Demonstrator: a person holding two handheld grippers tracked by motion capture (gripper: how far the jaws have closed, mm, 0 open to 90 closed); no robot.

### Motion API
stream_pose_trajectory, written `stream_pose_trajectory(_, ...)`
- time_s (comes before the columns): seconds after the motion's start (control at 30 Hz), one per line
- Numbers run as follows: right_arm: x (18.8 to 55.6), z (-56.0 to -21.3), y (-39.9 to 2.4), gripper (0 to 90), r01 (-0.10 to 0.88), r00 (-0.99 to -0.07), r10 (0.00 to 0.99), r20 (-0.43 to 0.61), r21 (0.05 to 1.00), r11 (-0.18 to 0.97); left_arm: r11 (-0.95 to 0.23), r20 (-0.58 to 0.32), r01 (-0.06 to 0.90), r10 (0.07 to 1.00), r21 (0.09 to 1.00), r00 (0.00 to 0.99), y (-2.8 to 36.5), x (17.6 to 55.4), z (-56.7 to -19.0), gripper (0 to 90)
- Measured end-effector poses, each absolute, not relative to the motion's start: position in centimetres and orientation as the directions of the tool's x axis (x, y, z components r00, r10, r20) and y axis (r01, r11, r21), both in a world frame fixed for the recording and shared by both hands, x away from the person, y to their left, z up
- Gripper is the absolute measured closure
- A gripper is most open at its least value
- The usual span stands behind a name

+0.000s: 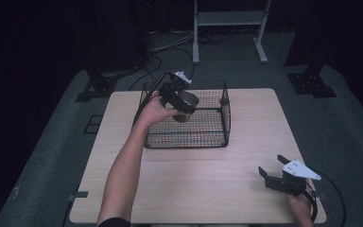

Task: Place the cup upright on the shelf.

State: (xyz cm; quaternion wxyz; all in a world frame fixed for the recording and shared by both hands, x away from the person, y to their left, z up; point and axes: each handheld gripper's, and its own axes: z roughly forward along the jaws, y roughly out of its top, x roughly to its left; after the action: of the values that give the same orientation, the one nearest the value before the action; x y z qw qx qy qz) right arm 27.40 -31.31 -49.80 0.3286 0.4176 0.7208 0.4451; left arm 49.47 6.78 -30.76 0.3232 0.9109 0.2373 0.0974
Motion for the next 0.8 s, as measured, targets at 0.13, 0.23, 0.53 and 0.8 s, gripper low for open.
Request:
stream_pose_trajectory(0.13, 27.4, -49.8, -31.3, 13.5, 0.31, -0.435, 0.895, -0.1, 0.917, 0.253, -0.663, 0.015, 0.385, 0.513, 0.642, 0.858, 6.8, 50.2, -31.2, 16.5)
stream_pose_trajectory(0.23, 27.4, -49.8, -31.4, 13.5, 0.309, -0.436, 0.895, -0.098, 0.917, 0.252, -0.66, 0.017, 0.393, 0.523, 0.64, 0.852, 6.7, 50.6, -31.6, 16.5)
stream_pose_trajectory(0.53, 27.4, -49.8, -31.4, 13.4, 0.31, -0.438, 0.895, -0.088, 0.919, 0.243, -0.648, 0.013, 0.419, 0.552, 0.636, 0.834, 6.2, 51.9, -32.8, 16.5)
stream_pose_trajectory(0.8, 27.4, -49.8, -31.5, 13.5, 0.313, -0.439, 0.895, -0.084, 0.919, 0.239, -0.642, 0.005, 0.437, 0.566, 0.63, 0.824, 5.7, 52.8, -33.9, 16.4)
